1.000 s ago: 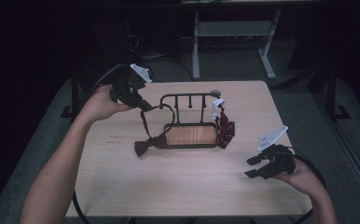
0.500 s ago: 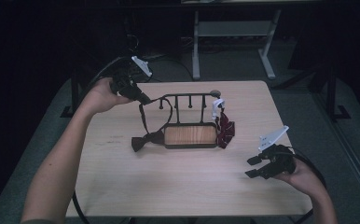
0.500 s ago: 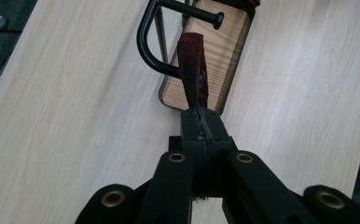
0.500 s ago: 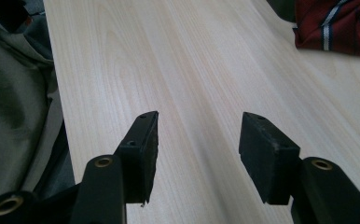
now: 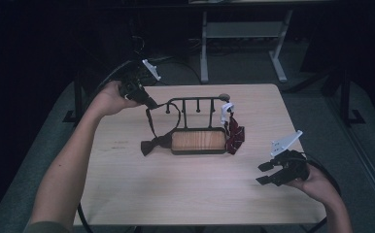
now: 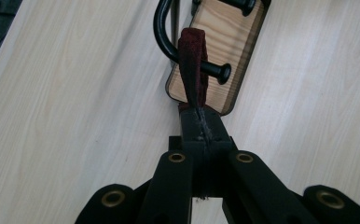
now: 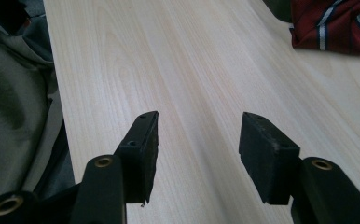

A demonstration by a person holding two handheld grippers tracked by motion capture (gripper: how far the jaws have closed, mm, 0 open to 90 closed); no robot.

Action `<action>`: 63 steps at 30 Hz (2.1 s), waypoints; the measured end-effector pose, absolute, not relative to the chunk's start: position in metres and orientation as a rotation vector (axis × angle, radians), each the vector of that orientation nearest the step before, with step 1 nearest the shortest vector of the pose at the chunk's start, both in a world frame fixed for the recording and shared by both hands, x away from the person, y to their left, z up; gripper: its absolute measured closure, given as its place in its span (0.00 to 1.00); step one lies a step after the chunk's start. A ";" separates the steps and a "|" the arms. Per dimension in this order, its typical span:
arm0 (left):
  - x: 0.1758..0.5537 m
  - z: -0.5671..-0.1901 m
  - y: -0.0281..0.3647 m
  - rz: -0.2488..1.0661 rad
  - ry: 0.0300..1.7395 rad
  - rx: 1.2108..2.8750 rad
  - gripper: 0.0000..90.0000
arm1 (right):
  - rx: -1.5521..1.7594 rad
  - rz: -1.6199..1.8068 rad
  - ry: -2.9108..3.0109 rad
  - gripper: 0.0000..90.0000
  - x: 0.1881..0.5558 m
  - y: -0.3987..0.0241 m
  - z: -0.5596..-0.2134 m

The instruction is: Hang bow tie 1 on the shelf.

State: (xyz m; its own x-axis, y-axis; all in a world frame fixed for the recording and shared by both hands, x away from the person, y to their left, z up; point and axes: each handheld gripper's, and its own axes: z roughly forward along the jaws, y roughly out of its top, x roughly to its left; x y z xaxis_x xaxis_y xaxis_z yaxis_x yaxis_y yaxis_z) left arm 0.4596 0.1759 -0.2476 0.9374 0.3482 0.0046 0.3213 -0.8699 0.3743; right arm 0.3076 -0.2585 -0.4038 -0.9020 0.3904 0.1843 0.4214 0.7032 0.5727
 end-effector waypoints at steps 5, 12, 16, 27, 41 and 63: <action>0.463 -0.251 0.176 0.096 0.493 2.735 1.00 | -0.681 -0.986 -2.854 0.52 0.307 -0.259 -0.404; 0.466 -0.254 0.175 0.105 0.503 2.756 1.00 | -0.689 -0.983 -2.852 0.52 0.307 -0.260 -0.403; 0.467 -0.258 0.174 0.109 0.529 2.768 0.99 | -0.678 -0.983 -2.856 0.52 0.307 -0.259 -0.403; 0.462 -0.257 0.173 0.118 0.532 2.782 0.94 | -0.681 -0.987 -2.854 0.52 0.306 -0.259 -0.403; 0.453 -0.249 0.178 0.140 0.536 2.761 0.83 | -0.674 -0.983 -2.857 0.52 0.307 -0.256 -0.404; 0.425 -0.262 0.200 0.131 0.538 2.695 0.74 | -0.737 -1.006 -2.868 0.47 0.306 -0.260 -0.402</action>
State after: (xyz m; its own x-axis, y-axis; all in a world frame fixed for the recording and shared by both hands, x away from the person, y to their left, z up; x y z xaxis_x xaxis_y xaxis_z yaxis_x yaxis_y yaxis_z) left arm 0.4246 0.2001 -0.2625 0.9219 0.3871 0.0155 0.3507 -0.8510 0.3909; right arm 0.3058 -0.2603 -0.4017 -0.8887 0.4280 0.1642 0.4368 0.6819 0.5867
